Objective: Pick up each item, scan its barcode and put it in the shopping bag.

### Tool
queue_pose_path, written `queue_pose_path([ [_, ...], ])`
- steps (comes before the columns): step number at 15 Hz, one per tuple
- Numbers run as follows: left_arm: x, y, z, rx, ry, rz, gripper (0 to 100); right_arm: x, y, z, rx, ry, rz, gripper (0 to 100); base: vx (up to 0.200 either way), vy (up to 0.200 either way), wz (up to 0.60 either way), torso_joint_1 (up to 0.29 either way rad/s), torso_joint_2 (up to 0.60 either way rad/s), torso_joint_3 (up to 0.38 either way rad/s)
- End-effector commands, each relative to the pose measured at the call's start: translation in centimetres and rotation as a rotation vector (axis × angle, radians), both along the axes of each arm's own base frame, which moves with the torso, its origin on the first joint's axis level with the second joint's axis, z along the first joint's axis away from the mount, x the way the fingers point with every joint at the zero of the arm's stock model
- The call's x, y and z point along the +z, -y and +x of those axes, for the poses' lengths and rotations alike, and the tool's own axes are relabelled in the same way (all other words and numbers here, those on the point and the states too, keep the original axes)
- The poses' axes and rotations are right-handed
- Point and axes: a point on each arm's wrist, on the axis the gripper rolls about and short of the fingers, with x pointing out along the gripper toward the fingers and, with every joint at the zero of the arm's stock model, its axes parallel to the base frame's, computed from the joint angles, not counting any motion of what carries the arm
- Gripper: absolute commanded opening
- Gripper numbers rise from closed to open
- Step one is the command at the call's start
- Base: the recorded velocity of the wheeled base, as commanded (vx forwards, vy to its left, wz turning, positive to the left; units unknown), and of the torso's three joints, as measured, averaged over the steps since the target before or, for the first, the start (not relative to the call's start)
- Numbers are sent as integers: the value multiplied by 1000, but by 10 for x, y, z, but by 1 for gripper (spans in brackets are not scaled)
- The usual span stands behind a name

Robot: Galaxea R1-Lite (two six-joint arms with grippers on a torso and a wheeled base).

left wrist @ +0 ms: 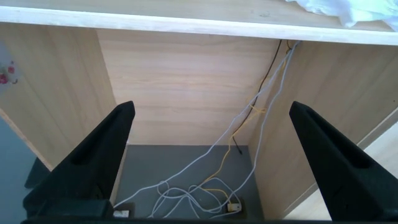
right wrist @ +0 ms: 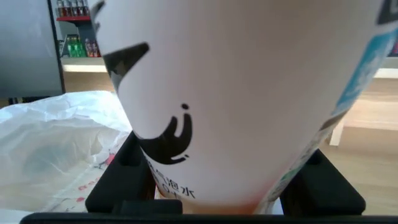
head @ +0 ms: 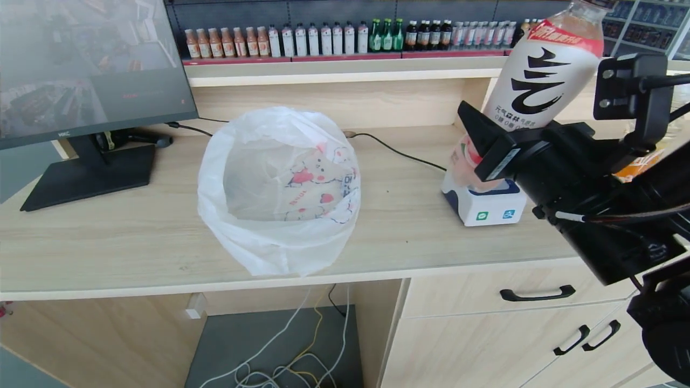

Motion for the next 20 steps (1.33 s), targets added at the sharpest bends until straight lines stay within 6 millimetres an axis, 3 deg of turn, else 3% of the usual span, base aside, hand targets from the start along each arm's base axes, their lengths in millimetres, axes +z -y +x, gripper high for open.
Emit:
queue_pose_path([
  [1, 0, 0, 0, 1, 0, 0, 100, -7, -6, 1, 17, -18, -14, 0, 0, 200, 0, 2, 7, 2],
  [7, 0, 0, 0, 1, 0, 0, 100, -15, -32, 17, 53, -20, -16, 0, 0, 200, 0, 2, 2, 1],
  [10, 0, 0, 0, -1, 0, 2, 100, -20, -45, 14, 86, -29, -22, 0, 0, 200, 0, 5, 2, 2],
  [15, 0, 0, 0, -1, 0, 5, 100, -17, -46, 13, 93, -20, -16, 0, 0, 200, 0, 4, 1, 3],
  [20, 0, 0, 0, -1, 0, 5, 100, -15, -50, 19, 83, -9, -4, 0, 0, 0, 0, 0, 0, 0],
])
